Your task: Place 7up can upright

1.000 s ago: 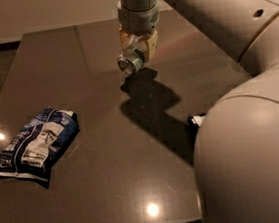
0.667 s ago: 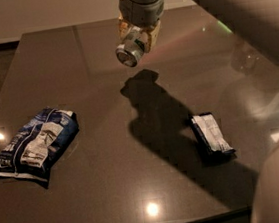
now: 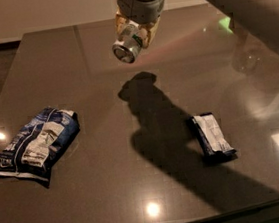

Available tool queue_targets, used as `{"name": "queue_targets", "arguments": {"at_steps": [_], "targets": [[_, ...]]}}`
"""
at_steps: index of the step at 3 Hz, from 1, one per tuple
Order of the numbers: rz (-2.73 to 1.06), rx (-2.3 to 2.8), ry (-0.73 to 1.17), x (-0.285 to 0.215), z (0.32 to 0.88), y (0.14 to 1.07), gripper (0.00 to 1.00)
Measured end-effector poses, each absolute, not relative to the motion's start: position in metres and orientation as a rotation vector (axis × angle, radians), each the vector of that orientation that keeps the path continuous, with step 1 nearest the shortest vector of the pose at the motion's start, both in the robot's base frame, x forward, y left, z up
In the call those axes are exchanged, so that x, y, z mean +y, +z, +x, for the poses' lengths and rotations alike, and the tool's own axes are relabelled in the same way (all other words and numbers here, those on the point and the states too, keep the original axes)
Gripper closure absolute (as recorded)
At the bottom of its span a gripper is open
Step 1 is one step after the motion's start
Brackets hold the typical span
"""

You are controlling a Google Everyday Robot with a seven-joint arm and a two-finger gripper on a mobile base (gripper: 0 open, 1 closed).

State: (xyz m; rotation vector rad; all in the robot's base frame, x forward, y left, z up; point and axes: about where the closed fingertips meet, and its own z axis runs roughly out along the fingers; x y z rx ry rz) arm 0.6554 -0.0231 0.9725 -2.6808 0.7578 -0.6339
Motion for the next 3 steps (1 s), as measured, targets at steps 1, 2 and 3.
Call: {"name": "queue_targets", "arguments": {"at_steps": [1,2,3], "targets": [[-2.731,0.664,-0.726,-0.024,0.657,0.97,1.0],[-2.763,0.489,-0.837,-0.026,0.669,0.967,1.0],[-2.76,0.287,-0.895,-0.025,0.681,0.966,1.0]]}}
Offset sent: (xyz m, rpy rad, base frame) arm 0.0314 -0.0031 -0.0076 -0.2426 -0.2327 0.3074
